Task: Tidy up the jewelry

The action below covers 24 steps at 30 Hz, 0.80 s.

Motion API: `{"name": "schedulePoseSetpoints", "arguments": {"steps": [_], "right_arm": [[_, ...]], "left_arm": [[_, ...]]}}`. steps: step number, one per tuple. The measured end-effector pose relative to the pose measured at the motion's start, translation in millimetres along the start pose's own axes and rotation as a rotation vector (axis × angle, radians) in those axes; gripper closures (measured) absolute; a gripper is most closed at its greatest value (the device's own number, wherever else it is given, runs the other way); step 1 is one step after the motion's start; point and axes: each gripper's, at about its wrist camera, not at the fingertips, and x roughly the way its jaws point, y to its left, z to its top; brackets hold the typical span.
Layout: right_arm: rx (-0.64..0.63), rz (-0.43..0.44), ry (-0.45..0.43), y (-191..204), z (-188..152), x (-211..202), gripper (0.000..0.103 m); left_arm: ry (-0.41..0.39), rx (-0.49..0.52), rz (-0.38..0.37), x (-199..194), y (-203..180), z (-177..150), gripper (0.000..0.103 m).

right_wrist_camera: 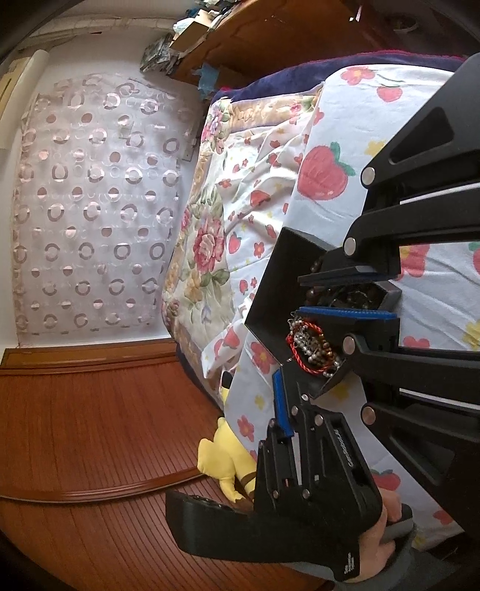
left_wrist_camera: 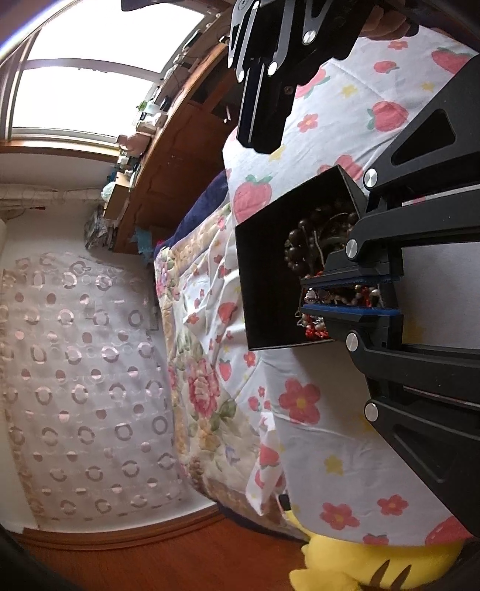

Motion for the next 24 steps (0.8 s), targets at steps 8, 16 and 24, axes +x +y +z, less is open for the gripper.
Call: {"name": "schedulePoseSetpoints", "arguments": {"steps": [8, 16, 24], "right_arm": [[0.039, 0.000, -0.079, 3.2, -12.3, -36.0, 0.090], [0.042, -0.036, -0.194, 18.3, -30.2, -93.9, 0.060], [0.069, -0.090, -0.285, 33.2, -63.1, -137.0, 0.017]], "left_arm": [[-0.056, 0.042, 0.066, -17.2, -14.8, -7.3, 0.032], [-0.177, 0.035, 0.116, -69.0, -26.4, -29.1, 0.009], [-0.264, 0.003, 0.139, -125.4, -36.2, -57.5, 0.008]]}}
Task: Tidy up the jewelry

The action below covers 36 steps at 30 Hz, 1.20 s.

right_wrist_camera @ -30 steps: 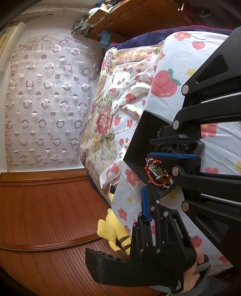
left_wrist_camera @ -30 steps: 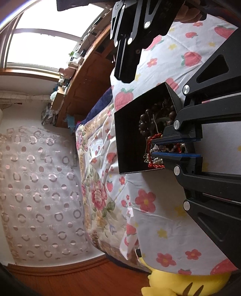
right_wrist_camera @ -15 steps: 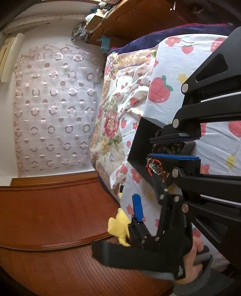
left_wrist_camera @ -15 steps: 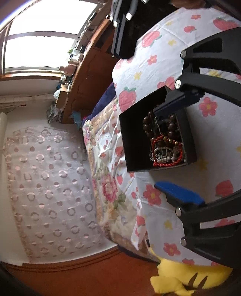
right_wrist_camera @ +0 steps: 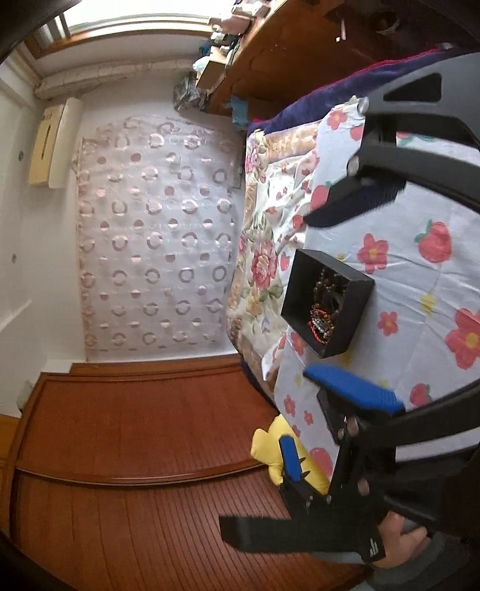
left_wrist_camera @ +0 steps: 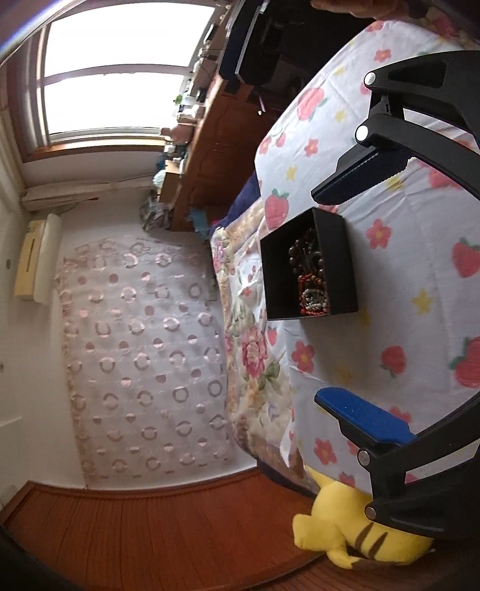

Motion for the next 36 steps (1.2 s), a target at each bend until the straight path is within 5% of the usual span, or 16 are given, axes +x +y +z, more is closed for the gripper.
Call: {"name": "schedulePoseSetpoints", "arguments": {"steps": [6, 15, 36], "right_arm": [[0.030, -0.061, -0.038, 5.5, -26.6, -27.1, 0.002], [0.064, -0.117, 0.013, 8.7, -59.5, -27.9, 0.002], [0.063, -0.125, 0.022, 12.9, -67.4, -21.2, 0.002]], "left_arm": [[-0.011, -0.045, 0.032, -36.2, 5.6, -18.4, 0.008], [-0.002, -0.086, 0.066, -65.0, 13.1, -41.3, 0.008], [-0.010, -0.083, 0.055, -79.3, 14.7, -49.3, 0.008]]}}
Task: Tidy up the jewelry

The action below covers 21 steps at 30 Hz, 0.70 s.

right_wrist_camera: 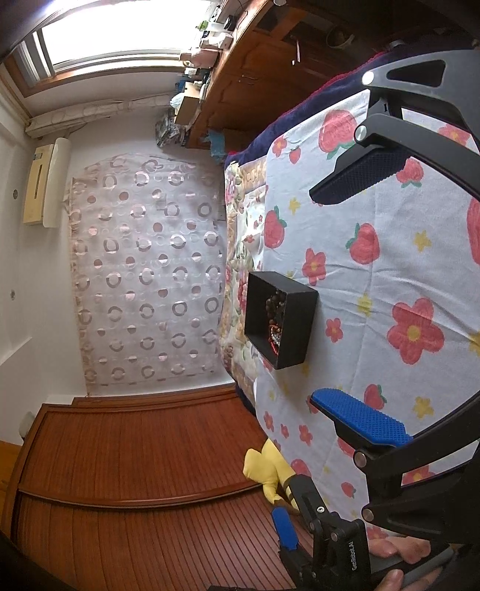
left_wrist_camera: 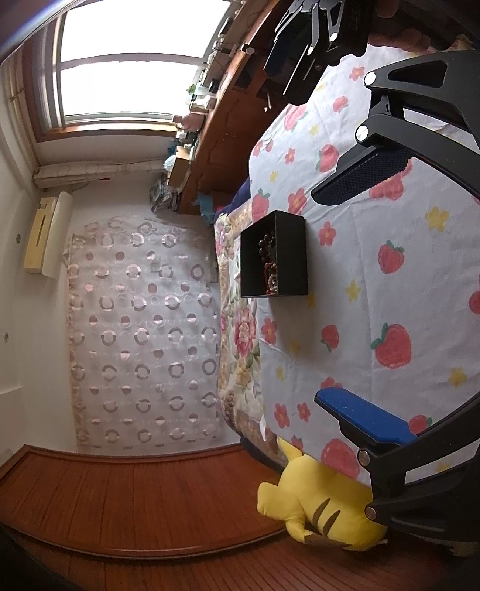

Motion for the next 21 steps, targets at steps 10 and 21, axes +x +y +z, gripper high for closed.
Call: {"name": "schedulePoseSetpoints", "arguments": {"steps": [10, 21], "right_arm": [[0.002, -0.001, -0.002, 1.7, -0.9, 0.7, 0.002], [0.008, -0.021, -0.012, 4.5, 1.8, -5.5, 0.002]], "left_arm": [[-0.008, 0.003, 0.002, -0.9, -1.1, 1.3, 0.008], [-0.035, 0.003, 0.007, -10.8, -4.7, 7.4, 0.008]]}}
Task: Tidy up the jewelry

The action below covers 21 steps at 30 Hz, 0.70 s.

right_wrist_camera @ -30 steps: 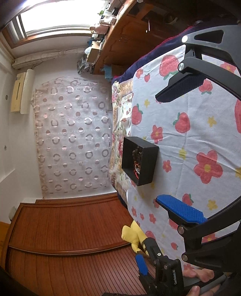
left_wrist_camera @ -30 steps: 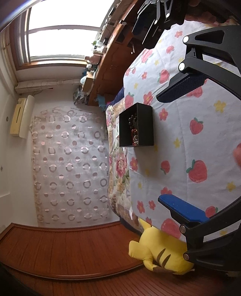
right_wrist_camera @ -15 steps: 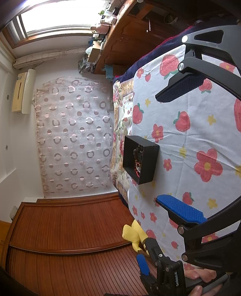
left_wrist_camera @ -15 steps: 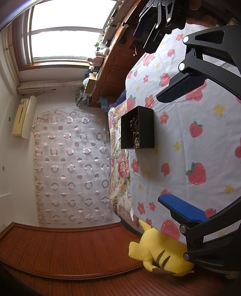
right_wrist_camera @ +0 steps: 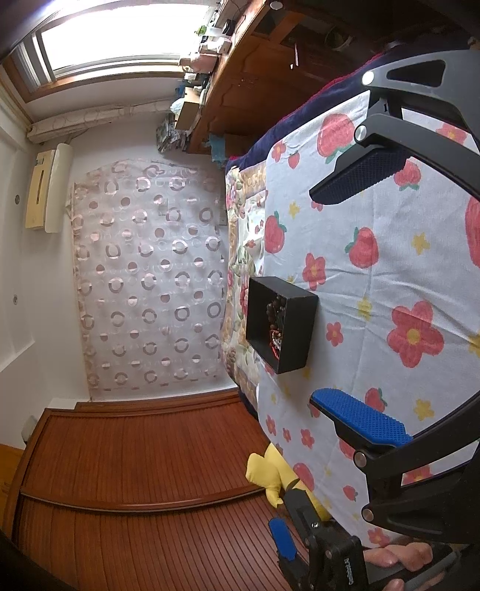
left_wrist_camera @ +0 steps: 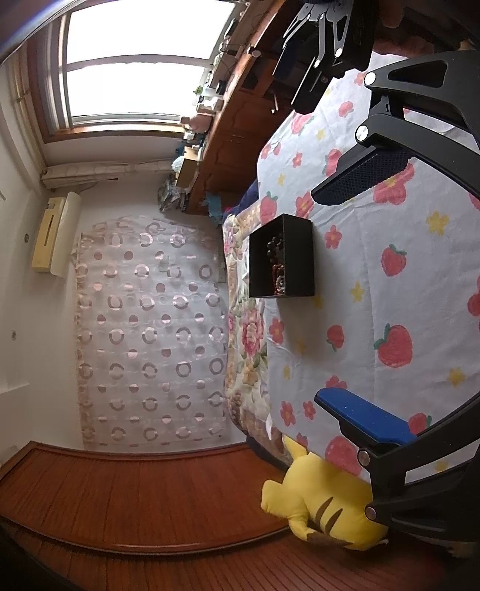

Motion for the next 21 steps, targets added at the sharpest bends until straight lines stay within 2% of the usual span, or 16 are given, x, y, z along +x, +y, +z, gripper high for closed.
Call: {"name": "schedulePoseSetpoints", "arguments": {"steps": [21], "right_arm": [[0.004, -0.001, -0.003, -1.1, -0.6, 0.9, 0.002]], "left_arm": [[-0.012, 0.001, 0.004, -2.0, -0.1, 0.9, 0.008]]}}
